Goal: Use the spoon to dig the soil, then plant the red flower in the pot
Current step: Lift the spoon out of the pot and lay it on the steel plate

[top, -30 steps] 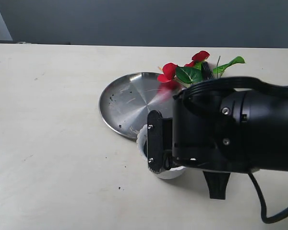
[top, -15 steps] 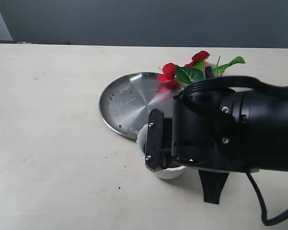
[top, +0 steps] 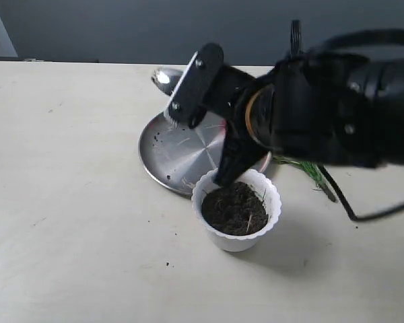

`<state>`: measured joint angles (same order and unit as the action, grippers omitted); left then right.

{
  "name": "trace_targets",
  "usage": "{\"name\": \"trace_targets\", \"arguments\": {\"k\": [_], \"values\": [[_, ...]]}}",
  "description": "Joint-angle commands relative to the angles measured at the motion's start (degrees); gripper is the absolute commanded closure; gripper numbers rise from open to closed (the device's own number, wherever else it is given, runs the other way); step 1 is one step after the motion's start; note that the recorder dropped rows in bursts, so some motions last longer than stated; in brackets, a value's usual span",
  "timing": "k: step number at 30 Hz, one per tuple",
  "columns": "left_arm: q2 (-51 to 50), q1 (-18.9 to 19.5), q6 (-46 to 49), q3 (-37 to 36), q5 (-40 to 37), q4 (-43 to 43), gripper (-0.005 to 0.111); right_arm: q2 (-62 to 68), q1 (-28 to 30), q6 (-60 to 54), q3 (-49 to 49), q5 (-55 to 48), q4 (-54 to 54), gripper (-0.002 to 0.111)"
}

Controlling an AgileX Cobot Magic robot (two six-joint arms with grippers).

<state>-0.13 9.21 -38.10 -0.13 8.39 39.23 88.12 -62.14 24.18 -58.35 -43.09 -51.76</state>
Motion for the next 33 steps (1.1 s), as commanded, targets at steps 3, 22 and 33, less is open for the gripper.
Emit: {"name": "trace_targets", "arguments": {"k": [3, 22, 33], "values": [[0.13, -0.27, -0.31, 0.13, 0.29, -0.41, 0.106, 10.36, 12.66, -2.14, -9.48, 17.8, 8.61, 0.109], [0.13, -2.05, -0.31, 0.13, 0.19, -0.41, 0.106, 28.7, 14.81, -16.03, -15.73, 20.95, 30.04, 0.109], [0.13, -2.05, -0.31, 0.13, 0.19, -0.41, 0.106, 31.35, 14.81, -15.79, -17.23, 21.7, 30.04, 0.109]]}}
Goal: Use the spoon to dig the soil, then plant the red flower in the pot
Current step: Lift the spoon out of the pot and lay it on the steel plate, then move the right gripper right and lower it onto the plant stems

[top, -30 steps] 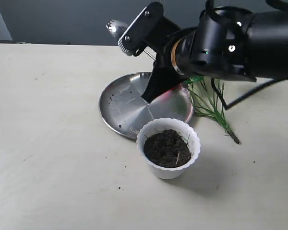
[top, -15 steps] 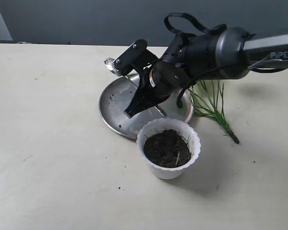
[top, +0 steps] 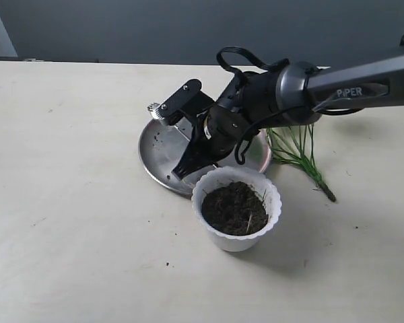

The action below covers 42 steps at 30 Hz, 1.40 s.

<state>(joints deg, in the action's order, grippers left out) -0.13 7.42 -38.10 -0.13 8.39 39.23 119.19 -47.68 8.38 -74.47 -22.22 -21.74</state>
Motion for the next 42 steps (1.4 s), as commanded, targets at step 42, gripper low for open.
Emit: {"name": "trace_targets", "arguments": {"k": [42], "values": [[0.13, -0.26, -0.31, 0.13, 0.19, -0.41, 0.106, -19.92, 20.24, 7.72, 11.13, -21.53, 4.14, 0.077]]}}
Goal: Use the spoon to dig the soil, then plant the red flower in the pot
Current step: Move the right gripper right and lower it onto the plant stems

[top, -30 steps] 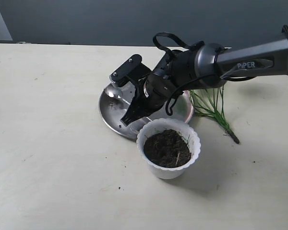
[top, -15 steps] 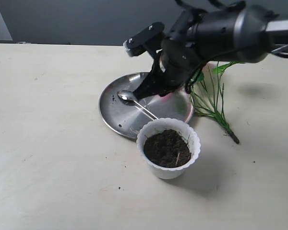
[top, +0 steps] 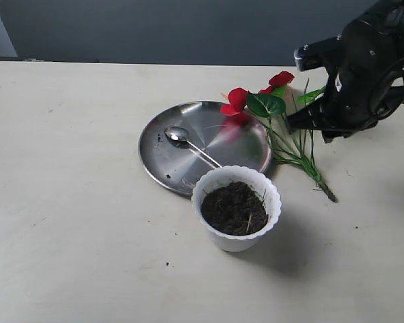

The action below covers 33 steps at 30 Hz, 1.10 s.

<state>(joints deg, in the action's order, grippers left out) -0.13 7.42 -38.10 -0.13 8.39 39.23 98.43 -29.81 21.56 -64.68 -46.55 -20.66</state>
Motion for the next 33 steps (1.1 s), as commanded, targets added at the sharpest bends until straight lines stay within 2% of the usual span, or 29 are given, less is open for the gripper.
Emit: {"name": "trace_targets", "arguments": {"k": [1, 4, 9, 25, 27, 33], "values": [[0.13, -0.26, -0.31, 0.13, 0.19, -0.41, 0.106, 0.98, 2.38, -5.94, 1.48, 3.97, 3.05, 0.077], [0.13, -0.26, -0.31, 0.13, 0.19, -0.41, 0.106, 1.24, 2.38, -7.08, 1.48, 8.18, 3.16, 0.072], [0.13, -0.26, -0.31, 0.13, 0.19, -0.41, 0.106, 1.26, 2.38, -7.37, 1.48, 11.59, 1.71, 0.048], [0.13, -0.26, -0.31, 0.13, 0.19, -0.41, 0.106, 10.86, 2.48, -7.61, -0.85, 17.03, -2.8, 0.048], [0.13, -0.26, -0.31, 0.13, 0.19, -0.41, 0.106, 11.64, 2.48, -7.61, -0.85, 18.56, -3.21, 0.051], [0.13, -0.26, -0.31, 0.13, 0.19, -0.41, 0.106, 13.09, 2.48, -7.61, -0.94, 20.56, -4.44, 0.085]]}}
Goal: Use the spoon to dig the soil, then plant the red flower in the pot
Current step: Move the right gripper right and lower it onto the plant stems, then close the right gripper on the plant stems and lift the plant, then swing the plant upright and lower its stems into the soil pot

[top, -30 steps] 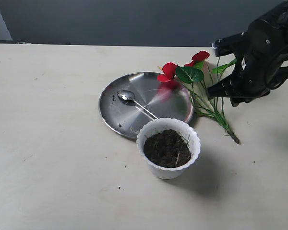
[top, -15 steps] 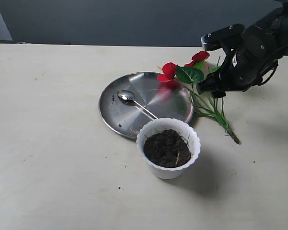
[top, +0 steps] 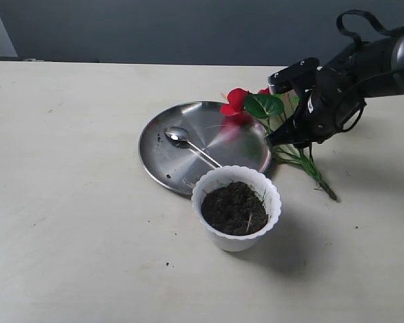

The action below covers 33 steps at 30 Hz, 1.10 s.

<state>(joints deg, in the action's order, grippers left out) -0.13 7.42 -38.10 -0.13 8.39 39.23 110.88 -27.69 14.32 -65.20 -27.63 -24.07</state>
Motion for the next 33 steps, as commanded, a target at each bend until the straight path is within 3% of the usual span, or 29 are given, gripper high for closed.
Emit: {"name": "trace_targets", "arguments": {"k": [1, 5, 12, 21, 25, 30, 33], "values": [[0.13, -0.26, -0.31, 0.13, 0.19, -0.41, 0.106, 0.64, 0.37, -0.36, -0.42, 1.91, -1.13, 0.09], [0.13, -0.26, -0.31, 0.13, 0.19, -0.41, 0.106, 0.64, 0.37, -0.36, -0.42, 2.31, -1.5, 0.109], [0.13, -0.26, -0.31, 0.13, 0.19, -0.41, 0.106, -2.34, 0.37, 2.22, -0.31, 1.01, -1.5, 0.109], [0.13, -0.26, -0.31, 0.13, 0.19, -0.41, 0.106, -16.39, 0.37, 8.96, 0.39, 3.84, -1.14, 0.109], [0.13, -0.26, -0.31, 0.13, 0.19, -0.41, 0.106, -23.77, 0.37, 12.89, 6.56, 15.48, -1.1, 0.109], [0.13, -0.26, -0.31, 0.13, 0.19, -0.41, 0.106, -33.63, 0.37, 14.88, 21.18, 40.35, 1.72, 0.109], [0.13, -0.26, -0.31, 0.13, 0.19, -0.41, 0.106, -36.77, 0.24, 14.78, 29.49, 49.57, 4.4, 0.109]]}}
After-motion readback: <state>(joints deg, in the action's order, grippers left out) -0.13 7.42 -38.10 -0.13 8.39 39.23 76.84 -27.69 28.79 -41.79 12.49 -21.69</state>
